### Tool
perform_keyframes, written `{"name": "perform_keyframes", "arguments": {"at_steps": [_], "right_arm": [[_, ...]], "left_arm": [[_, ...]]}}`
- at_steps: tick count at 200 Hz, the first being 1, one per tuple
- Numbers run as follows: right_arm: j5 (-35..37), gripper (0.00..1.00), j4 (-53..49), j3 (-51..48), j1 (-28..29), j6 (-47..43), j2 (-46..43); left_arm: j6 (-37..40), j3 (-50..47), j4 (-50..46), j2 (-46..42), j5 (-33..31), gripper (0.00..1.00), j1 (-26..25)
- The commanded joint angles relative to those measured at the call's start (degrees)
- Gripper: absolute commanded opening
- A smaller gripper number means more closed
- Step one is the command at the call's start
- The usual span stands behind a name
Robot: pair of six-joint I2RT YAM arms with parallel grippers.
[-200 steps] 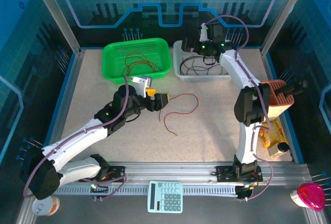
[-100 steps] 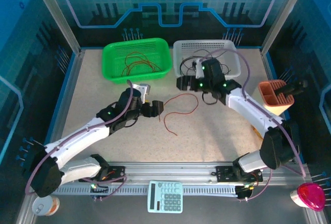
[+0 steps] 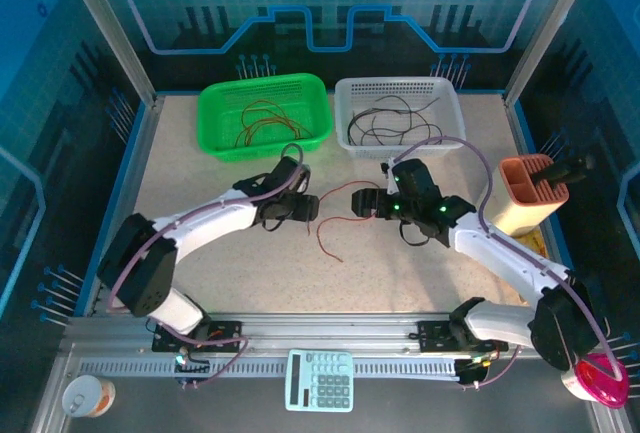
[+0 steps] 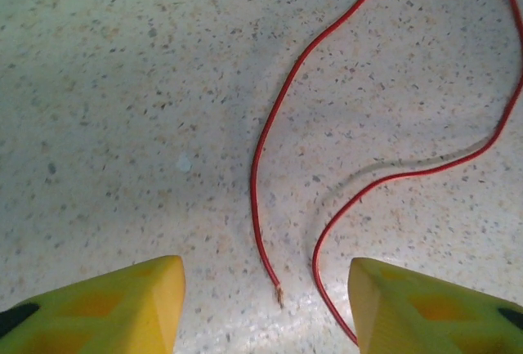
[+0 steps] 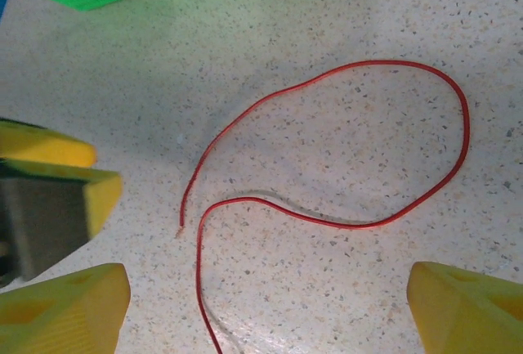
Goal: Untangle the cables
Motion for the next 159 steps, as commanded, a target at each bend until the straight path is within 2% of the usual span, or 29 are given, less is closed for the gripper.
{"name": "perform_keyframes", "arguments": {"at_steps": [1,52,78,159], "right_arm": [[1.0,0.89,0.03,-1.53,1.39,2.0,-2.3],[1.06,0.89,-0.01,-3.46,2.35,3.68,-4.54],[1.58,0.89,-0.59,-3.64,2.73,4.1,-6.43],[2.7,0.89,-3.13,-0.57,2.79,3.44,-9.89]], "left_arm": [[3.14,4.11,-3.35,4.83,-0.67,0.54,-0.19],[4.02,9.96,-5.14,14.43,-1.62,0.54,-0.35],[4.08,11.65,-4.9,17.25,-2.39,0.51,-0.66],[3.84,13.75,-5.67,23.49,-7.19,0.32,-2.6]]}}
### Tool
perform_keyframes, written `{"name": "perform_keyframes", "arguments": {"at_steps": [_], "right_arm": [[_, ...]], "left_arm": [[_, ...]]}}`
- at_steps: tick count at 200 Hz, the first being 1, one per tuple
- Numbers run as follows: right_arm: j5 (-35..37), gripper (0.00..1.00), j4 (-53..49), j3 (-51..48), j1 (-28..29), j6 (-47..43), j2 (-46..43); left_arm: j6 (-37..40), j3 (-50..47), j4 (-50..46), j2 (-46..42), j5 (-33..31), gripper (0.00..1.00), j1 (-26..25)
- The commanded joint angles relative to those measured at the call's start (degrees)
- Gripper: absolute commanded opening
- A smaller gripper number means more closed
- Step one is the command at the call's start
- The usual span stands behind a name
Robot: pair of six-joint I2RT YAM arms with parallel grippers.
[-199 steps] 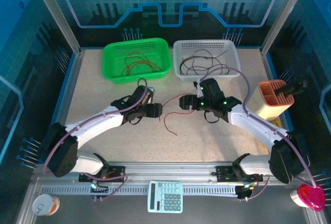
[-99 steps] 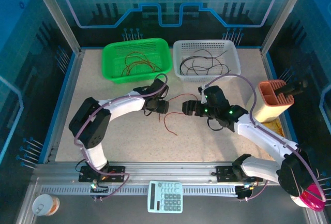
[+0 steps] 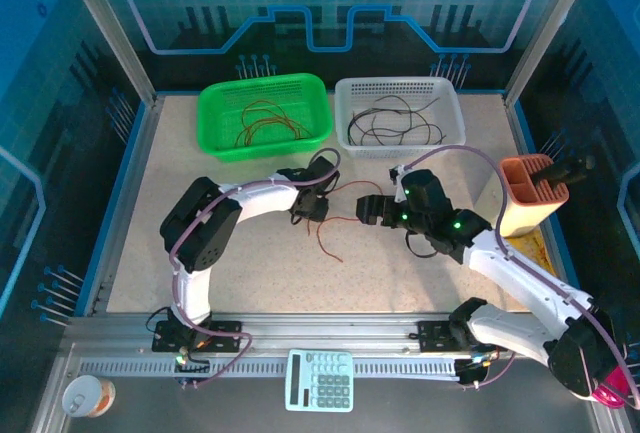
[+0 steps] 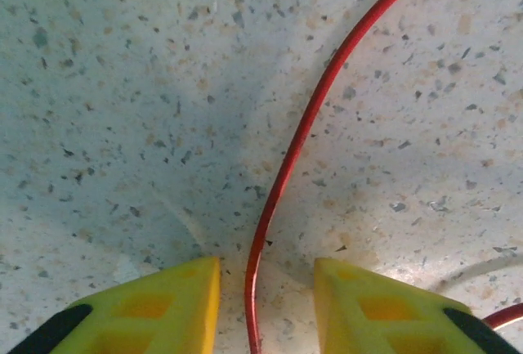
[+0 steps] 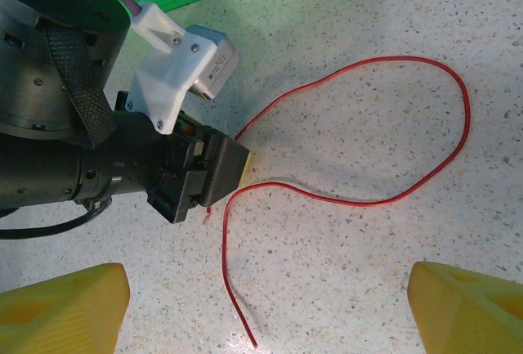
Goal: Untangle the cables
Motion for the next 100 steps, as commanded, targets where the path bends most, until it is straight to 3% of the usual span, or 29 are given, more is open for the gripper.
{"name": "perform_keyframes", "arguments": {"at_steps": [1,33,48,74,100], "right_arm": [[0.86,0.89,-1.08,2.53,0.69,0.25,-1.19],[0.23,0.89,-1.26,3.87,0.68,0.34,-1.45],[0.26,0.89,-1.26,4.3,0.71,0.42,-1.8],[0.75,0.89,-1.61,5.01,0.74,0.43,-2.31],[1.07,0.89,-1.86,5.4,0.69,0.34,-2.99]], "left_arm": [[0.44,0.87,-1.89,2.16,-2.06,0.32,-0.47],[0.23,0.61,-1.63,2.6,-2.32,0.19,-0.56],[0.4,0.7,-1.53,2.8,-1.91,0.0,-0.56],[1.38,0.53,-0.78,0.64,-0.56,0.0,-0.73],[1.92,2.74,-1.46,-9.32,0.1,0.0,-0.81]]}}
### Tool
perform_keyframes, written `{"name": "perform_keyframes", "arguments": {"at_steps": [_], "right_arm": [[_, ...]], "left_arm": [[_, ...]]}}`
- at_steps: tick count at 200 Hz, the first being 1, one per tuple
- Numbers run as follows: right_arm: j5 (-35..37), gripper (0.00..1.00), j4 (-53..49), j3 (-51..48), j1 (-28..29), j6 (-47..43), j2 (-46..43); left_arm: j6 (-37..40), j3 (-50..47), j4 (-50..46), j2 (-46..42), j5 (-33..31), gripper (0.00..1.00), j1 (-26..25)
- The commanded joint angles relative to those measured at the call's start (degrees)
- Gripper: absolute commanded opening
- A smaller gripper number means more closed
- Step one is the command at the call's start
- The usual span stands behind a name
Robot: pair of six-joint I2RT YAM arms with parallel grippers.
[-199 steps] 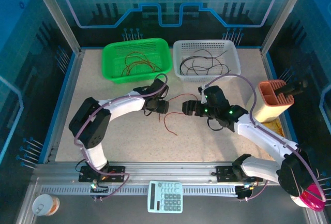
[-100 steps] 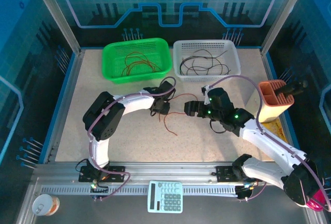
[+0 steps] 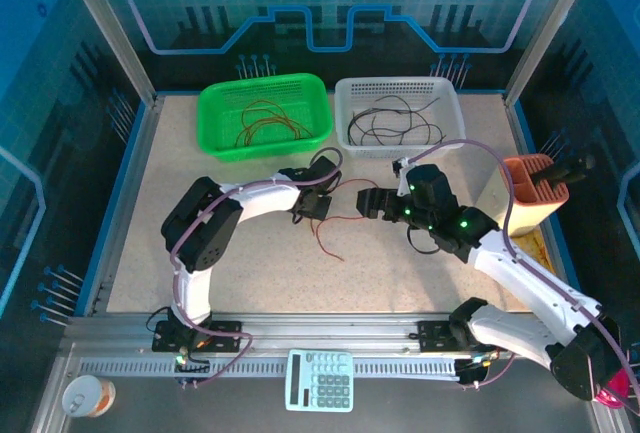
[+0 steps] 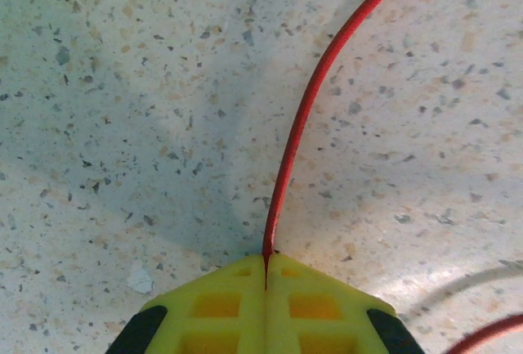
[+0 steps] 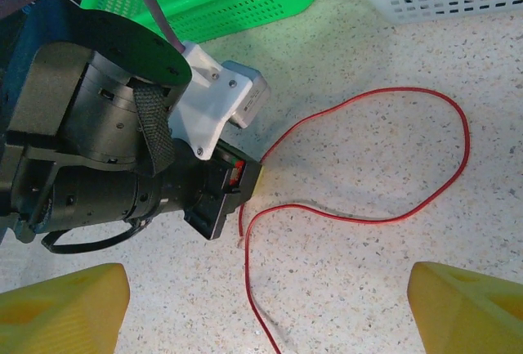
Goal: Untangle the cables
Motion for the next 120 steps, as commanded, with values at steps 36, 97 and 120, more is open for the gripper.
{"name": "perform_keyframes", "arguments": {"at_steps": [36,97,120], "right_arm": [[2.3,0.89,-1.13,2.89,0.65,-0.16,-1.77],[1.9,0.9,-1.97,6.85,-0.11,-1.61,-0.1],[1.71,0.9,-2.74,7.98,-1.15,-2.46,0.25]], "left_arm": [[4.91,18.45,-5.04,-17.96,4.22,0.0,1.26],[9.94,54.94,-15.48,-9.58,6.72,0.0,13.46],[10.7,65.67,-18.57,-4.45,7.74,0.0,18.76]]}}
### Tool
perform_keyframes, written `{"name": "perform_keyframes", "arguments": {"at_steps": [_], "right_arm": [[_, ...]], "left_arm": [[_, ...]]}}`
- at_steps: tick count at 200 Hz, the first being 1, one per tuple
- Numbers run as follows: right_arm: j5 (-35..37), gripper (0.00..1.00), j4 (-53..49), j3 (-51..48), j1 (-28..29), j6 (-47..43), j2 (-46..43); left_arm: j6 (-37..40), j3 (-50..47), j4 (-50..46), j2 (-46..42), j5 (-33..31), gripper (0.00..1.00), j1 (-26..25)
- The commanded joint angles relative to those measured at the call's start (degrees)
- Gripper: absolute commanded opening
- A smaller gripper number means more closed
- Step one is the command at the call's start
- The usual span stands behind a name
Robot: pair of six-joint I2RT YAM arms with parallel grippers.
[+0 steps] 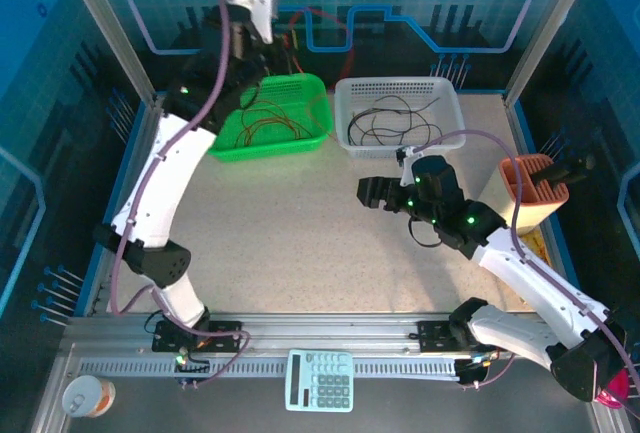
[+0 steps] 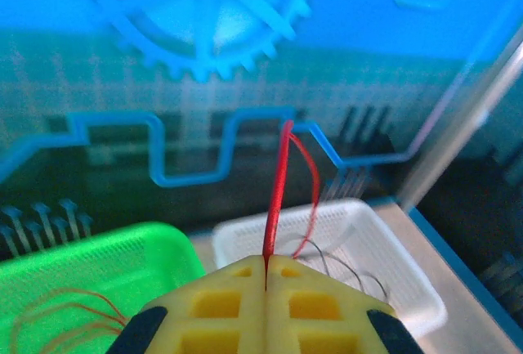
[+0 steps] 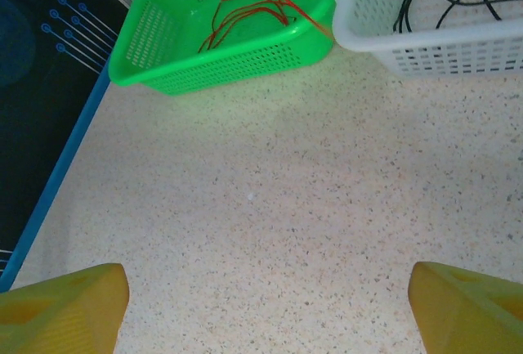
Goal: Untangle the cables
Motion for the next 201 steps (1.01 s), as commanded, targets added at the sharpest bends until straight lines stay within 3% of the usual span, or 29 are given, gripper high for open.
{"name": "perform_keyframes", "arguments": {"at_steps": [1,34,101,119,142,153,164,172,201], "right_arm": [[0.25,0.9,-1.46,2.52,-1.1,-1.59,0.34],[-0.94,0.9,-2.13,2.77,-4.1,-2.09,0.24],[-1.82,0.92,-4.48,0.15,-8.87,-3.68,-2.72],[0.06,1.0,-6.49,-1.08,-10.34,-5.29,-5.23],[3.55,1.0,-9.9,-1.58,-12.89,-8.63,-8.09],[5.34,1.0,-10.56,-1.58,-13.95,-10.12,-9.22],[5.98,1.0,-11.42,-1.58,-15.66,-10.98,-9.77],[5.91,1.0,-11.78,-1.58,-16.98,-11.7,-9.73],[11.0,1.0,-12.21,-2.33,-20.4,-11.91,-9.13]], "left_arm": [[2.74,7.94,-8.53,6.75,2.04,0.0,4.3],[2.29,8.38,-8.46,9.97,2.39,0.0,8.98],[0.06,-24.01,9.5,6.33,2.92,0.0,12.74],[0.04,-27.75,10.39,8.51,2.52,0.0,13.78],[0.1,-32.75,10.77,9.61,2.08,0.0,14.24],[-0.4,-35.77,11.75,8.44,2.05,0.31,14.37],[-0.7,-38.69,12.98,6.2,1.04,0.73,14.45],[-0.82,-40.55,13.61,4.23,0.4,0.97,14.62],[-0.31,-43.6,11.89,-2.87,-0.53,0.99,17.03]]}}
